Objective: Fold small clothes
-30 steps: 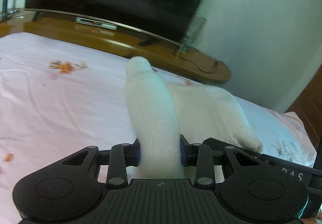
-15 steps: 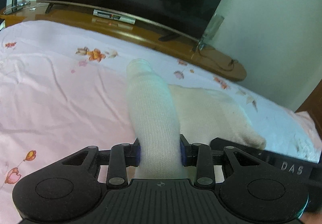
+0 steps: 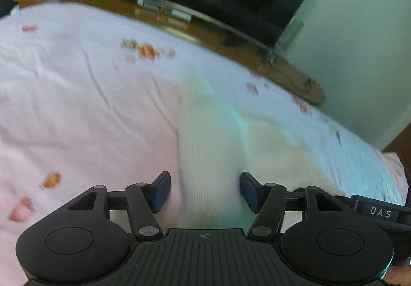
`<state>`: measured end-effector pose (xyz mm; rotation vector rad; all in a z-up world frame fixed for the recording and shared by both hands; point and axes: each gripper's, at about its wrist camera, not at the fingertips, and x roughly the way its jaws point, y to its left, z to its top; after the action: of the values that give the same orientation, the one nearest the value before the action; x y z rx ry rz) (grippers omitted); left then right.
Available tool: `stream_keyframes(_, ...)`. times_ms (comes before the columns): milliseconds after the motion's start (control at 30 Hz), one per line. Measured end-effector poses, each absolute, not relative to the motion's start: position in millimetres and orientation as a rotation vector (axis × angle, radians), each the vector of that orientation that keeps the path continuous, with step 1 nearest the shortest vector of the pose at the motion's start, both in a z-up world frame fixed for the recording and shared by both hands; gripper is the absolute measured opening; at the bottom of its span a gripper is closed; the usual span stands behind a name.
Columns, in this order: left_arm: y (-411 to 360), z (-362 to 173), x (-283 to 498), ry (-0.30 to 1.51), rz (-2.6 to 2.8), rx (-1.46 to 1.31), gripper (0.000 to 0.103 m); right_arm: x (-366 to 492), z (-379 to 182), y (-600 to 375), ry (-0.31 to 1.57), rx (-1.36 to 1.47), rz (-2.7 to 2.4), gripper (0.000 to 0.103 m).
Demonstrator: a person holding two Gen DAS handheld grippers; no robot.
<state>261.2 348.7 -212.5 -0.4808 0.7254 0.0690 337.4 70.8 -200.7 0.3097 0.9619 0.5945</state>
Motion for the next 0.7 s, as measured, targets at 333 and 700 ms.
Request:
stream_keyframes(333,353,-213,310,0.724,0.153,-0.441,0.060,384,-200,67,0.959,0.390,0.543,0.045)
stream_keyframes(700,341,-221,311,0.748,0.185,-0.440,0.067,398,-203,72,0.924,0.258,0.517,0.025)
